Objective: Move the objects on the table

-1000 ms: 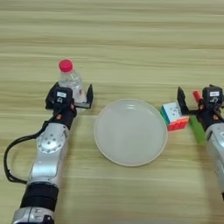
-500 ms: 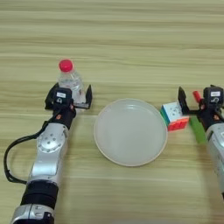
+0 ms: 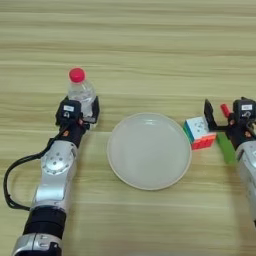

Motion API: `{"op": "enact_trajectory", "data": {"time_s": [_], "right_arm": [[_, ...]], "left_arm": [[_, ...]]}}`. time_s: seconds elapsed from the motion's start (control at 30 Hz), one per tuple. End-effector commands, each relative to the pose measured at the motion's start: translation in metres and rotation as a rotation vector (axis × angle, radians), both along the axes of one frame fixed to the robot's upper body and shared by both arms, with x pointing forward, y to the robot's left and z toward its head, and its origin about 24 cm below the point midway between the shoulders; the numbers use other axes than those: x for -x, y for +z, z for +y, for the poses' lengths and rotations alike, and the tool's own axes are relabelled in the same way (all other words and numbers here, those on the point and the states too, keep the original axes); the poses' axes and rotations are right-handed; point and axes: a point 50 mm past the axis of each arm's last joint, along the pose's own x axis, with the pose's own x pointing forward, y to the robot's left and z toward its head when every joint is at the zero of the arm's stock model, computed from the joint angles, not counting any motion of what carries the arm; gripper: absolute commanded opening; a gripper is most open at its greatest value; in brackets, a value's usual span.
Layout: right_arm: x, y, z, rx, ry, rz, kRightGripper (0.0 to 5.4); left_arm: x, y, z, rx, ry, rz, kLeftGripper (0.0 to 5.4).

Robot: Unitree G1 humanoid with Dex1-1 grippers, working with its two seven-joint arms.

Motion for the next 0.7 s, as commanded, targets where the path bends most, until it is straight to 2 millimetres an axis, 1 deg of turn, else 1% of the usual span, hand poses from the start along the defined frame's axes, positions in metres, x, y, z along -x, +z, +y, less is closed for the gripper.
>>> {"op": "enact_trajectory", "data": {"time_s": [0.03, 0.17, 0.4, 0.57, 0.7], "right_arm": [[0.0, 0.0, -0.001, -0.003, -0.008, 0.003, 5.4], [0.0, 0.0, -0.001, -0.003, -0.008, 0.004, 5.4], [0.0, -0.001, -0.001, -0.003, -0.009, 0.005, 5.4], [0.0, 0.0, 0.0, -0.003, -0.01, 0.005, 5.4], [0.0, 0.0, 0.0, -0.003, -0.01, 0.005, 5.4]], "left_arm": [[0.0, 0.003, -0.002, 0.003, -0.026, -0.015, 3.33], [0.001, 0.009, 0.002, 0.004, -0.026, -0.036, 3.15], [0.004, 0.018, 0.001, 0.011, -0.033, -0.068, 3.06], [0.007, 0.03, 0.002, 0.009, -0.033, -0.105, 3.04], [0.011, 0.04, -0.001, 0.004, -0.046, -0.134, 3.04]]}}
